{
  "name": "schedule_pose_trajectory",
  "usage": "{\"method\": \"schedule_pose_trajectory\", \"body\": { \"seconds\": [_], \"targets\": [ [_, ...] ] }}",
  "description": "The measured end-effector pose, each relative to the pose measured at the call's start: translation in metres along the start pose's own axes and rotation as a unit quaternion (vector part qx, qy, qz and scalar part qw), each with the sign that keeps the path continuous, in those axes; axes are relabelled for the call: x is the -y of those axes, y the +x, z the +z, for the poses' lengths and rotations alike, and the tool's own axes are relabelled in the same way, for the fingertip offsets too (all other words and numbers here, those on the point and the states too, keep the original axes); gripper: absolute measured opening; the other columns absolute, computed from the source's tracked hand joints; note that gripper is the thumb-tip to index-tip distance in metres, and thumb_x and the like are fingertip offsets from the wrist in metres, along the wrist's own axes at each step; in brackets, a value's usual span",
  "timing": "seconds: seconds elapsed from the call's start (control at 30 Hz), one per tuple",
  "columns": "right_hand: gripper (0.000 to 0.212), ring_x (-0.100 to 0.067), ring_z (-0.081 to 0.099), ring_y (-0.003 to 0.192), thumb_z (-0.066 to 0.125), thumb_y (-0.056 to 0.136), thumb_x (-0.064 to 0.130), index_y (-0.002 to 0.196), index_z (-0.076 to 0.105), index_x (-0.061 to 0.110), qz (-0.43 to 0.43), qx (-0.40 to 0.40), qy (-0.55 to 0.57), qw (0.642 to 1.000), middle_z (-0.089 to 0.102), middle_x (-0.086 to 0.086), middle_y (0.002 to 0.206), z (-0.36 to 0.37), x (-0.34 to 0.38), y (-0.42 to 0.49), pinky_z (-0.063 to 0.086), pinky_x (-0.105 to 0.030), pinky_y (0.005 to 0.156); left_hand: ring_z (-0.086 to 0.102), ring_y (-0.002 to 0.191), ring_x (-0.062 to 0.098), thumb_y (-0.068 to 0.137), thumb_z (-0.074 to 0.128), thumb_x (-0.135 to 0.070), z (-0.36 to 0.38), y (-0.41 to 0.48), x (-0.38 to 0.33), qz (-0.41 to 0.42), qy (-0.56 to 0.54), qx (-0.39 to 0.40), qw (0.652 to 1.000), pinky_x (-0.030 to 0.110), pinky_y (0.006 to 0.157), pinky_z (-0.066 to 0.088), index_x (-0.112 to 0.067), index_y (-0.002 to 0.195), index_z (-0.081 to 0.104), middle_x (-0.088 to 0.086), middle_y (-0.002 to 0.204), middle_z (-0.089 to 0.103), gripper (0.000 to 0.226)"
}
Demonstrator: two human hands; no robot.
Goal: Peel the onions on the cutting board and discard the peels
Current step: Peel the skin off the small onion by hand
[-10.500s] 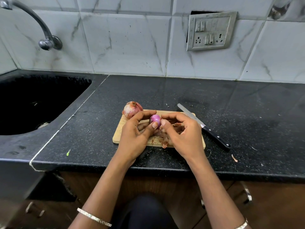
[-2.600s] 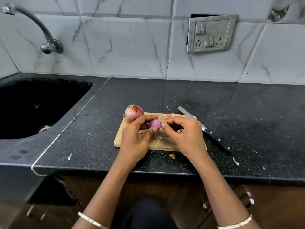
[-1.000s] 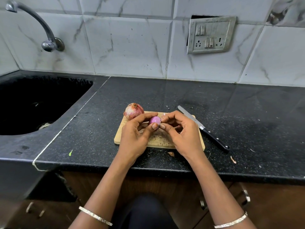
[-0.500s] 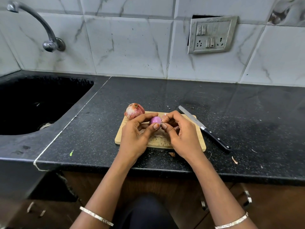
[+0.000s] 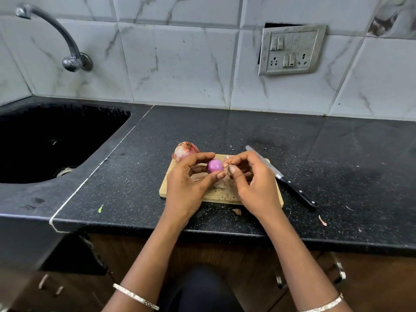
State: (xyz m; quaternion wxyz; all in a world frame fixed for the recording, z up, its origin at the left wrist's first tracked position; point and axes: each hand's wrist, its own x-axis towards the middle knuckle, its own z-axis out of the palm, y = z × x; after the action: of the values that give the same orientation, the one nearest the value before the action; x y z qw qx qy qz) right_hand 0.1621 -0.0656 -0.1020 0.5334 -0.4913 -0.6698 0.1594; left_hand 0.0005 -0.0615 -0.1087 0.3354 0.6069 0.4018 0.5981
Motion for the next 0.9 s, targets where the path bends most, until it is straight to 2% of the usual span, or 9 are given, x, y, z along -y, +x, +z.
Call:
{"method": "schedule_pose_trajectory", "body": {
  "seconds": [0.17,0.3,0.4,0.5,0.63,0.7,0.73,0.8,0.9],
  "targets": [
    [0.031,-0.007,0.070,0.071,0.048,0.095,-0.010,0.095,0.069,0.014,0.015,-0.084,-0.009,0.996,0.071,0.009,0.086,-0.003,0.001,-0.002,0.058,-0.025,0.069,0.072,0.102,0.015,0.071,0.092,-0.012,-0.001,0.001,0.004,0.024,0.009,-0.028,0.999,0.029,0.092,0.058,-0.020,0.109,0.068,-0.006,0.111,0.071,0.046],
    [0.005,-0.005,0.070,0.064,0.062,0.100,0.018,0.103,0.066,0.020,0.022,-0.136,-0.032,0.990,0.073,0.009,0.077,-0.005,0.004,-0.002,0.055,-0.024,0.067,0.070,0.102,0.016,0.072,0.091,-0.009,-0.001,0.001,0.003,0.024,0.025,-0.016,0.999,0.029,0.085,0.060,-0.018,0.107,0.070,-0.004,0.112,0.069,0.042],
    [0.024,-0.010,0.067,0.060,0.072,0.093,0.037,0.078,0.064,0.021,0.020,-0.153,-0.074,0.985,0.066,0.007,0.060,-0.003,0.006,-0.004,0.054,-0.037,0.068,0.069,0.105,0.017,0.076,0.087,-0.001,-0.002,0.001,0.004,0.012,0.012,0.002,1.000,0.025,0.081,0.060,-0.018,0.113,0.074,-0.001,0.114,0.070,0.043],
    [0.026,-0.016,0.068,0.077,0.073,0.089,0.031,0.070,0.058,0.019,-0.014,-0.150,-0.113,0.982,0.067,0.010,0.076,-0.003,0.005,-0.004,0.054,-0.043,0.070,0.071,0.106,0.017,0.075,0.086,0.003,-0.002,0.001,0.004,-0.005,-0.016,0.007,1.000,0.026,0.085,0.060,-0.018,0.122,0.071,0.000,0.115,0.071,0.054],
    [0.012,-0.005,0.065,0.100,0.076,0.088,0.015,0.097,0.069,0.018,-0.041,-0.121,-0.130,0.983,0.066,0.007,0.122,-0.002,0.007,-0.003,0.051,-0.016,0.082,0.071,0.106,0.010,0.071,0.088,0.003,-0.001,0.000,0.001,-0.020,-0.023,-0.002,1.000,0.023,0.083,0.060,-0.011,0.120,0.063,0.001,0.114,0.072,0.056],
    [0.041,-0.003,0.071,0.089,0.076,0.088,0.013,0.126,0.065,0.022,-0.024,-0.106,-0.113,0.988,0.072,0.010,0.114,-0.002,0.005,-0.006,0.057,-0.024,0.084,0.072,0.104,0.010,0.071,0.089,0.002,0.000,0.000,0.000,-0.019,-0.017,-0.006,1.000,0.023,0.082,0.060,-0.011,0.115,0.064,-0.001,0.112,0.072,0.053],
    [0.036,-0.002,0.072,0.081,0.076,0.089,0.016,0.123,0.066,0.023,-0.019,-0.119,-0.101,0.987,0.076,0.011,0.101,-0.001,0.006,-0.006,0.059,-0.030,0.079,0.073,0.103,0.010,0.070,0.089,0.001,-0.001,-0.001,-0.001,-0.019,-0.012,-0.006,1.000,0.024,0.082,0.060,-0.012,0.114,0.066,-0.002,0.110,0.072,0.051],
    [0.011,-0.006,0.066,0.061,0.074,0.091,0.029,0.087,0.071,0.019,-0.033,-0.141,-0.115,0.983,0.070,0.012,0.068,-0.003,0.009,-0.007,0.058,-0.040,0.066,0.074,0.098,0.008,0.070,0.089,0.001,-0.001,-0.001,-0.002,-0.019,0.000,-0.007,1.000,0.025,0.081,0.061,-0.012,0.113,0.068,-0.004,0.106,0.073,0.049],
    [0.031,-0.012,0.057,0.059,0.075,0.089,0.027,0.063,0.062,0.016,-0.066,-0.161,-0.148,0.973,0.058,0.013,0.058,-0.002,0.015,-0.009,0.053,-0.045,0.067,0.075,0.094,0.008,0.069,0.090,0.000,-0.001,-0.003,-0.004,-0.011,0.013,-0.014,1.000,0.027,0.080,0.062,-0.011,0.112,0.071,-0.004,0.102,0.075,0.048]
  ]
}}
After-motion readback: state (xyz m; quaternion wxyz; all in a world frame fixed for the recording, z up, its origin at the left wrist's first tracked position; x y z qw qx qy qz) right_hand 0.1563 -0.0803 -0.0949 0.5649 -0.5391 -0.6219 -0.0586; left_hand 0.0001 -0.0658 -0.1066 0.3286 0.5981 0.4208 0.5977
